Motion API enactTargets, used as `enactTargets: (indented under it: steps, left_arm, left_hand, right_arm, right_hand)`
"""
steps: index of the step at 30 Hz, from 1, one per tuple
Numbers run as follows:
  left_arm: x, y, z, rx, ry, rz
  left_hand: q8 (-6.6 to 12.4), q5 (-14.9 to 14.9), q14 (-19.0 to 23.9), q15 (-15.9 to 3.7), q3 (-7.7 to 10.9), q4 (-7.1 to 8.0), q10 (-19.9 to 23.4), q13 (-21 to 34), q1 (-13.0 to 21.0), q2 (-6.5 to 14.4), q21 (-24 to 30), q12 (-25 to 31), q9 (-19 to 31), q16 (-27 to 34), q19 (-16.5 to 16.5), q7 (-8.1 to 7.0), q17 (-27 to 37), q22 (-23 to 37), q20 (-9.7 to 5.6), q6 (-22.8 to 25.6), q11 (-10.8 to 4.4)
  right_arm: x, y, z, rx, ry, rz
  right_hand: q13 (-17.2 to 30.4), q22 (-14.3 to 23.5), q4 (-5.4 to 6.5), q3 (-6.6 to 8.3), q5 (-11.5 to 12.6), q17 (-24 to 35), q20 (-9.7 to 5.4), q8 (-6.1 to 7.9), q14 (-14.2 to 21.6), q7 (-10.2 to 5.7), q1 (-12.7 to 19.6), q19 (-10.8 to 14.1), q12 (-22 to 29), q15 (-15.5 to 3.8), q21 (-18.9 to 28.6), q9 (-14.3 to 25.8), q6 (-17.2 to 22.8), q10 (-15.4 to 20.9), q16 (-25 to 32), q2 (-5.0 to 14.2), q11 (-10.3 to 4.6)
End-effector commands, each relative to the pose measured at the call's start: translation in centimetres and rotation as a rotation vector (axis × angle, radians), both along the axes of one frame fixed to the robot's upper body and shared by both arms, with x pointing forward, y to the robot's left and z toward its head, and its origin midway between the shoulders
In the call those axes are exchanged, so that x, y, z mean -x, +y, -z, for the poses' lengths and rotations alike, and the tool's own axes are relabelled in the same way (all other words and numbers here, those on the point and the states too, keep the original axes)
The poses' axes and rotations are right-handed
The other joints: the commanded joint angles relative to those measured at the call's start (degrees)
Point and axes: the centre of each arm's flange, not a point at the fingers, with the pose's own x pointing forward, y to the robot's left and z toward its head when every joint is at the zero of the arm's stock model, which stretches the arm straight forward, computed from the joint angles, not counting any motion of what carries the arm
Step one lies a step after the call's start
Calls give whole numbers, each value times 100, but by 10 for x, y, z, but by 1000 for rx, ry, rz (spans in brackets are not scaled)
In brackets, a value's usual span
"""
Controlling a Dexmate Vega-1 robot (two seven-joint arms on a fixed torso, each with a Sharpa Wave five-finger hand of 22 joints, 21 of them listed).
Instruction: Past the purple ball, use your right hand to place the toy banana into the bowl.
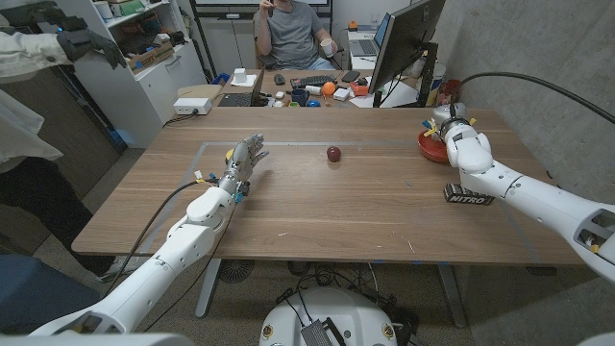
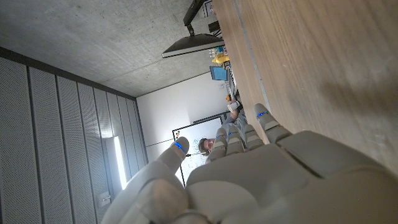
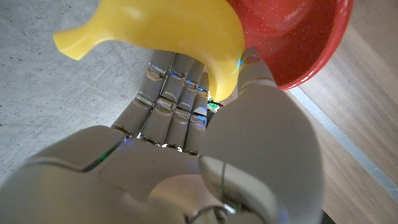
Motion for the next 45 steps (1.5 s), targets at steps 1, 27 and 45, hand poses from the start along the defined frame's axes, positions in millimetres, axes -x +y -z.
enactTargets:
  steps: [1,27,45]
  left_arm:
    - [2,0,1,1,3,-12]
    - [-3,-6,-3,-11,2,3]
    - [-5,-9,-5,-13,0,8]
  left_hand:
    - [-11,31,-7,16,-25,-9,0,10,-60,605,-3,-2,25,-31,46,14,9,28,-9,15,30]
    - [-12,33,-2,14,-42,-9,0,10,-60,605,-29,-3,25,-33,60,13,7,29,-6,15,34]
    - [-10,35,0,15,-50,-9,1,10,-59,610,-47,-3,25,-36,69,20,6,29,-4,22,32]
  right_arm:
    - [-13,-6,5,-79,82,-16]
    - [-17,-12,7,-100,117,17]
    - [-13,-16,8,-84,130,30]
  right_hand:
    - [4,-4,81,146,25,-4,-731,16,288,-577,1488,15,-6,-589,54,80,658,63,-39,1429,15]
    - [-191,-81,255,103,7,-386,-663,-216,210,-562,1207,-126,-256,-550,3,81,145,-233,-536,1415,38]
    - [-586,-136,688,-259,304,-1159,-399,-393,-273,-685,87,33,-616,-521,-375,-113,-849,-920,-1589,875,68]
